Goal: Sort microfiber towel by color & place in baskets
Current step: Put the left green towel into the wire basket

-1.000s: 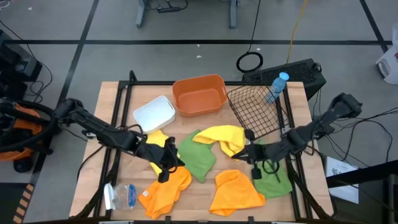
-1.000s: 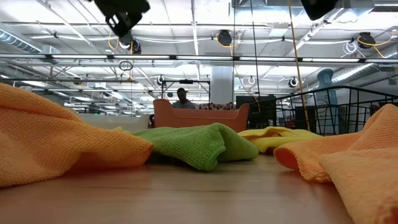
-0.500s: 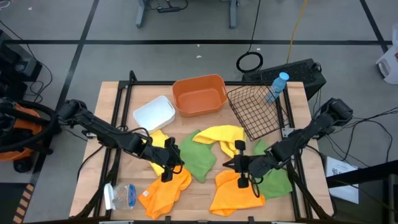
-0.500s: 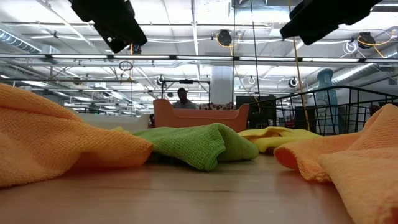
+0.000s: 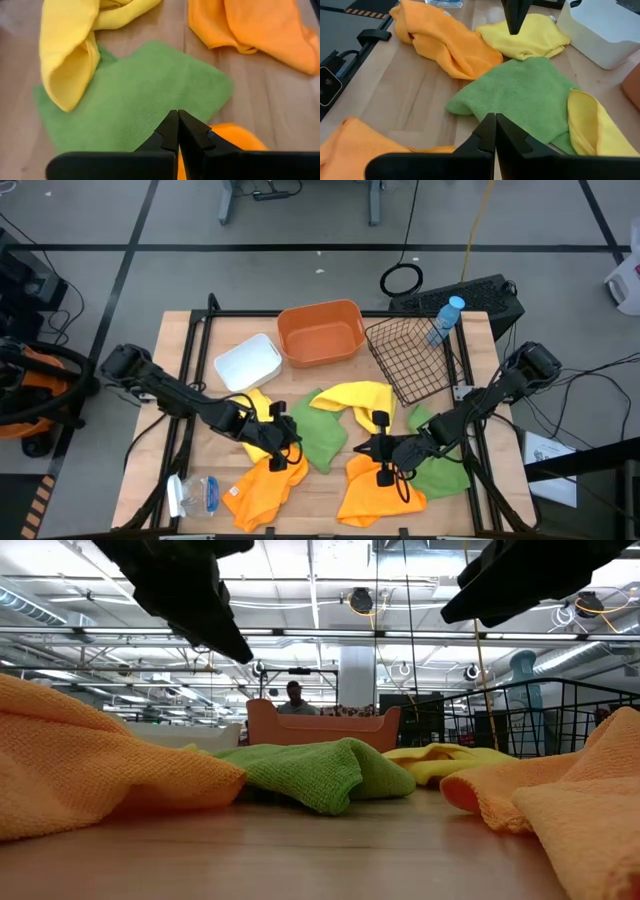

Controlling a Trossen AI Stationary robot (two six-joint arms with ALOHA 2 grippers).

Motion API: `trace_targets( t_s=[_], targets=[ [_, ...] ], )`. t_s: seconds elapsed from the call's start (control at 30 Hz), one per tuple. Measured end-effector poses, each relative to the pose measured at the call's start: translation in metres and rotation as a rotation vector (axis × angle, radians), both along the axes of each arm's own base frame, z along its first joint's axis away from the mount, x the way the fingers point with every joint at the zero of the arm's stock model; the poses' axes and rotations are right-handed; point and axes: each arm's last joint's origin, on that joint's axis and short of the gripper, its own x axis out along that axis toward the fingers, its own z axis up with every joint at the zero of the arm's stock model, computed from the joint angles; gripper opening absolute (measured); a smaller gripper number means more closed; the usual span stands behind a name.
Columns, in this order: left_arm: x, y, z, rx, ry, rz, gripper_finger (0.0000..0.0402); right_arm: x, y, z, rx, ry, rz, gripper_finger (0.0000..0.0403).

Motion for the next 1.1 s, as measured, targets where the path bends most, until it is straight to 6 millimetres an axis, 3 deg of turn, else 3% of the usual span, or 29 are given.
trace_targets(
  t_s=[0.17, 0.4, 0.53, 0.9, 1.1],
  targets=[
    [0.006, 0.004, -0.010, -0.044, 0.045, -0.007, 0.0063, 0.000, 0.001, 0.001, 0.012, -0.006, 0.001, 0.0000],
    [0.025, 0.008, -0.017, 0.017, 0.053, -0.080, 0.0205, 0.002, 0.003, 0.004, 0.013, -0.043, 0.015, 0.0000],
    [0.032, 0.008, -0.025, 0.090, 0.073, -0.100, 0.0262, 0.002, 0.003, 0.005, 0.006, -0.050, 0.021, 0.0000],
    [0.042, 0.028, -0.040, 0.120, 0.121, -0.018, 0.0281, 0.002, 0.003, 0.004, -0.002, -0.043, 0.024, 0.0000],
    [0.047, 0.041, -0.054, -0.001, 0.185, 0.068, 0.0281, 0.002, 0.003, 0.004, -0.002, -0.043, 0.024, 0.0000]
  ],
)
